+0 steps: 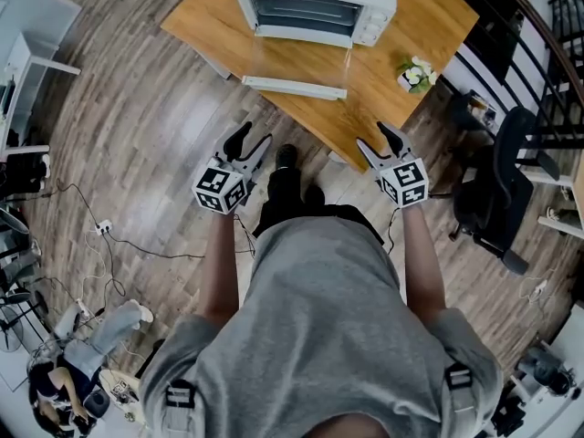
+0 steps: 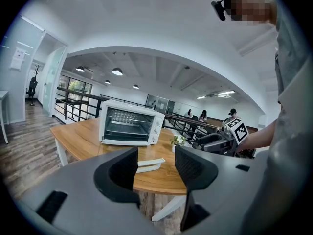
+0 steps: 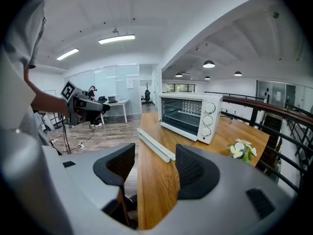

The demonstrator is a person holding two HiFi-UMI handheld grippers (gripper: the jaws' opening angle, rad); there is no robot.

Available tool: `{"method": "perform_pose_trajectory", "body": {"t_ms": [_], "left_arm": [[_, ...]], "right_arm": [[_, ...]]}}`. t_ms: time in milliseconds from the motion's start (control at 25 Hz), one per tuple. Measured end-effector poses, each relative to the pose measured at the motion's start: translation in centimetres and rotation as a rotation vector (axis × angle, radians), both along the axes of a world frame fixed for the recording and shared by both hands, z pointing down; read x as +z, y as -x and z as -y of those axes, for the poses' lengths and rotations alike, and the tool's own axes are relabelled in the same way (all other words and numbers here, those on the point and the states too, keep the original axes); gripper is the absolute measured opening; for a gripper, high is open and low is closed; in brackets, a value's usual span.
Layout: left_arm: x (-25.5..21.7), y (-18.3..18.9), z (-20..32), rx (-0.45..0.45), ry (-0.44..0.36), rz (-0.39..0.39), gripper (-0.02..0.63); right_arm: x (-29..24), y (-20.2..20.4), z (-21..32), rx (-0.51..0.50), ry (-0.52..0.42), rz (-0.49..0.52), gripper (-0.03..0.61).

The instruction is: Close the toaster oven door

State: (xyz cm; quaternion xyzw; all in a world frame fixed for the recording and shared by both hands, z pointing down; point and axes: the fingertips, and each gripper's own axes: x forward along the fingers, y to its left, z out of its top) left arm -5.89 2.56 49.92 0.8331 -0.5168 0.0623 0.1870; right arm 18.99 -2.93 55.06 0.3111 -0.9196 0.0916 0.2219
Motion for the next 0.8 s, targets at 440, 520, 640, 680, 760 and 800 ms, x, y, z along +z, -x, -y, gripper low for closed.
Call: {"method": "perform_pose_trajectory", "body": {"t_ms": [440,520,640,680,760,800], "left_arm": [[0.5,3.0,4.5,0.004,0.017,0.04,0.242],[1.1,3.6,5.4,0.007,0.032,0.038,0.242],[2.0,4.3,6.9,0.019,0.049,0.047,0.242],[2.2,4.6,7.4,0.024,0.049,0.056,0.242],[2.5,5.5,8.4,0.029,0.049,0.07,0.242],[2.8,6.0,8.8,0.027,0.051,0.072,0.242]], "right_arm": [[1.3,2.2,3.7,0.027,0.037,-0.001,0.265],[1.8,2.7,4.3,0.028,0.045,-0.009,0.265],[2.8,3.1,5.1,0.041,0.069,-0.018,0.265],[3.2,3.2,5.5,0.049,0.077,-0.019,0.265],[3.8,3.6,6.2,0.063,0.09,-0.022,0.267],[4.2,3.8,6.4,0.07,0.097,-0.024,0.267]]}}
